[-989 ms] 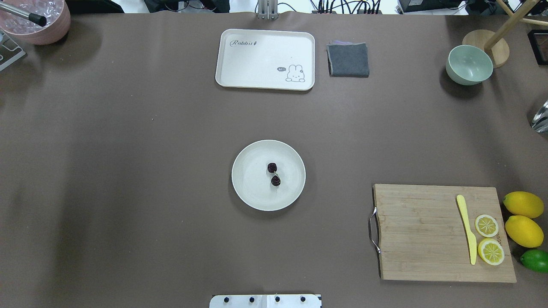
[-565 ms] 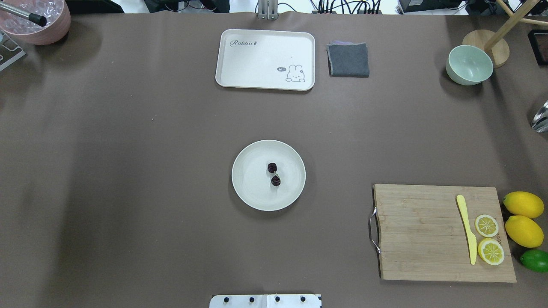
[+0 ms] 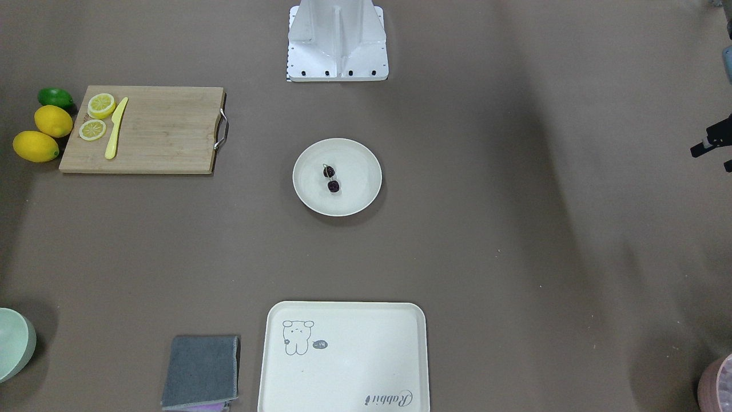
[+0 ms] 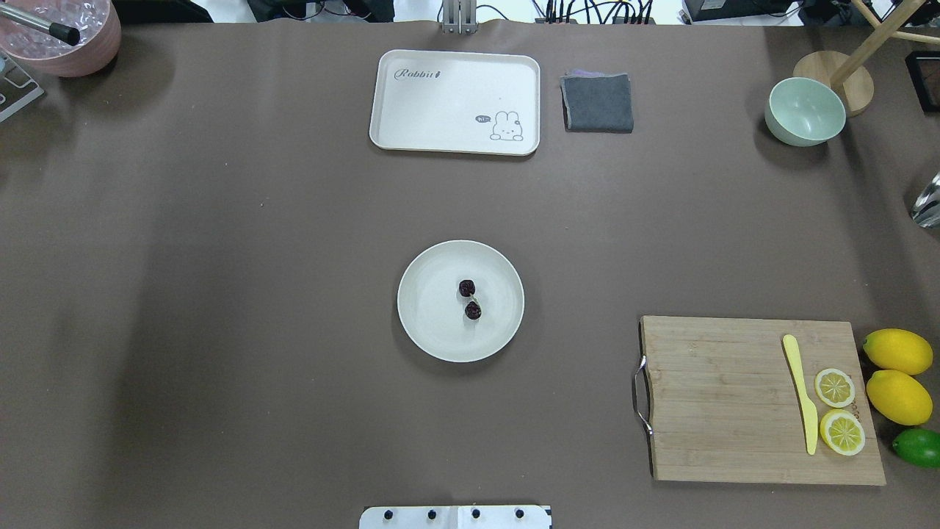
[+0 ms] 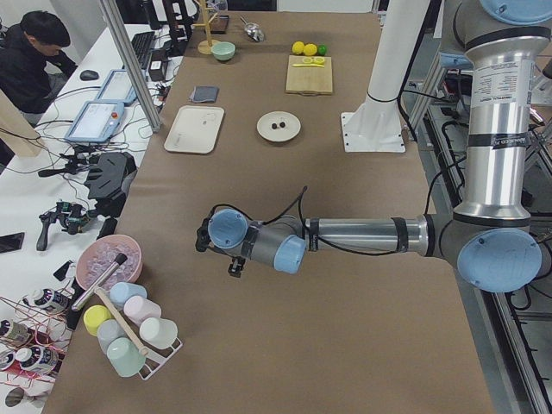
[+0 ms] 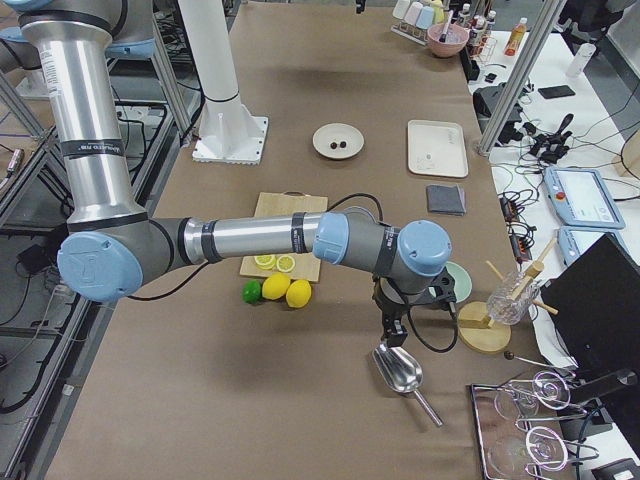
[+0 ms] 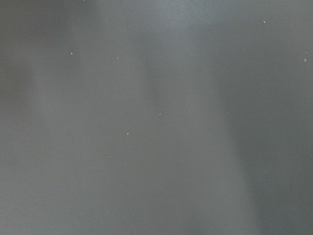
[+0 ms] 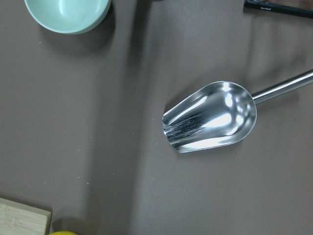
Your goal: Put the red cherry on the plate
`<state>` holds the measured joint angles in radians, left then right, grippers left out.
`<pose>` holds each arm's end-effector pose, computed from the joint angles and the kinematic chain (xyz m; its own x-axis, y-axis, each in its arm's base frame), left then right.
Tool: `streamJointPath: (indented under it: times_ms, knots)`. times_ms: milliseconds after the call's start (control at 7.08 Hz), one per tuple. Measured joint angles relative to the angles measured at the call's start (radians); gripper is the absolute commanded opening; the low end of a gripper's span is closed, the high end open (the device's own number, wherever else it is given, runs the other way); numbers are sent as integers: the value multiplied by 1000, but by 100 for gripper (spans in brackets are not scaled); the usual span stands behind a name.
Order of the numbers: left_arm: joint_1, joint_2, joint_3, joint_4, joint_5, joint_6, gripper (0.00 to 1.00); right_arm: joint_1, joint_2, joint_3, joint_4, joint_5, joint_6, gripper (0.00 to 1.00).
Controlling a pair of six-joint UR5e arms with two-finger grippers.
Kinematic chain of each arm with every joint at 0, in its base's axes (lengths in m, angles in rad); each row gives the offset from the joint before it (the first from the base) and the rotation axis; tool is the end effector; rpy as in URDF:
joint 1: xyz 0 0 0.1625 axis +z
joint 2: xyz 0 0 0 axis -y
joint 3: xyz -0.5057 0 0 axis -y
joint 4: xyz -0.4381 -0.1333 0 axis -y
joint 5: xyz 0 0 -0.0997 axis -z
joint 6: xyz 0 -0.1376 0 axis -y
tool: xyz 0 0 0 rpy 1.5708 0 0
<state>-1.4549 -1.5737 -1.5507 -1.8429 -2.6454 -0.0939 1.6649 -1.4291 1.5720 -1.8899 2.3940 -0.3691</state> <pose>0.0517 -0.5502 0.7140 0.4558 0.1840 -0.8709 -0.0695 0.9828 0.1713 0.0874 -0.5812 0.7103 0.6534 -0.1747 0.7366 0.1536 0.9834 0.0970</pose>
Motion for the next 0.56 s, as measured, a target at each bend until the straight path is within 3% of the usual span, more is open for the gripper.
streamJointPath:
  times_ms: [282,565]
  knots:
    - [-25,-46,-9,107,95,3,98,1,-79,104,-4,14,29,100]
    - [-62,-53,-36,134,131,4,98,1,-112,149,-4,8,36,100]
